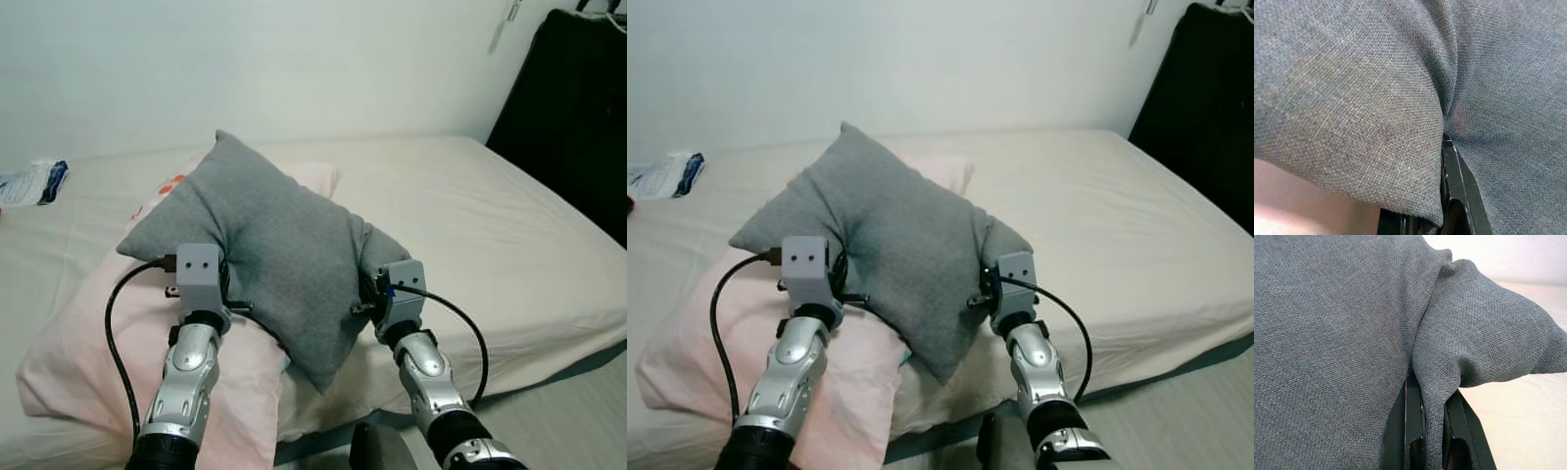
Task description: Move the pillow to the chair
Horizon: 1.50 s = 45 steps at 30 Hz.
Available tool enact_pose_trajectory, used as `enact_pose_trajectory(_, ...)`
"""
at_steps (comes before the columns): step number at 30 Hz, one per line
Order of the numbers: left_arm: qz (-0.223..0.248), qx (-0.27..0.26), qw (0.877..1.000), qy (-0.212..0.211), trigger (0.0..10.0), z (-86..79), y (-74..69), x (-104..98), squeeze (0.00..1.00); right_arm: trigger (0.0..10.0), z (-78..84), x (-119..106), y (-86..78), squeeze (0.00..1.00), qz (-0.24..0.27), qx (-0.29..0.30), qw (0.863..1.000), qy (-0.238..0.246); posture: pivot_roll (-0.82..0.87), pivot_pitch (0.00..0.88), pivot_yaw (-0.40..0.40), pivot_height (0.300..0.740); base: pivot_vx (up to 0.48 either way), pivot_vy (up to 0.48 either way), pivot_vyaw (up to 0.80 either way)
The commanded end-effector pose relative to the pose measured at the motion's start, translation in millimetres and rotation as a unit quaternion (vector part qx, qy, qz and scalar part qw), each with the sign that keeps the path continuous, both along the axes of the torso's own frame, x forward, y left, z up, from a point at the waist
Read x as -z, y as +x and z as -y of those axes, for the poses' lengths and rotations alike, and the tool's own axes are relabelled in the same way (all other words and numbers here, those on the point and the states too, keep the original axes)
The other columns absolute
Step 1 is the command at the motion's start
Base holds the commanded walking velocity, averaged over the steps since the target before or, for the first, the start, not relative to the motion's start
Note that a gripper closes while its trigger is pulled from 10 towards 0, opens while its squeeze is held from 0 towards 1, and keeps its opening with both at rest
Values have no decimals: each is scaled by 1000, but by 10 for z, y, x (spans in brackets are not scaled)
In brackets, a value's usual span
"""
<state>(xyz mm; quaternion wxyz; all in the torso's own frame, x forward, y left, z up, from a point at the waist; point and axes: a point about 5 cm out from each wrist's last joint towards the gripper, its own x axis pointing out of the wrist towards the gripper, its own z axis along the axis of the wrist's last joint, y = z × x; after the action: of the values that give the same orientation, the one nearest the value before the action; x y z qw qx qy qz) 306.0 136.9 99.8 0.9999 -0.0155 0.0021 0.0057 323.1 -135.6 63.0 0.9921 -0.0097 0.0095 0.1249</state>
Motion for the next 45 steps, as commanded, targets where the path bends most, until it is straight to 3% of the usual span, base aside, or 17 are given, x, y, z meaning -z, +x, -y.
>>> enact_pose_trajectory(1, 14, 9, 1000, 0, 10000, 81, 32, -55, 0, 10000, -41, 30, -4, 0, -14, -6, 1000, 2, 70, 0, -109, 632, 0, 0, 0)
enact_pose_trajectory(8, 7, 22, 1000, 2, 10000, 101, 24, -32, 0, 10000, -79, 2, -2, 0, 0, -19, 1000, -24, 68, 0, -109, 632, 0, 0, 0)
enact_pose_trajectory(24, -2, 0, 1000, -2, 10000, -1, -47, 30, 0, 10000, -112, -53, -26, 0, 17, -48, 999, -11, 68, 0, -107, 632, 0, 0, 0)
enact_pose_trajectory(45, -4, -14, 1000, -1, 10000, -73, -66, 49, 0, 10000, -117, -31, -49, 0, 9, -68, 997, -20, 66, 0, -125, 707, 0, 0, 0)
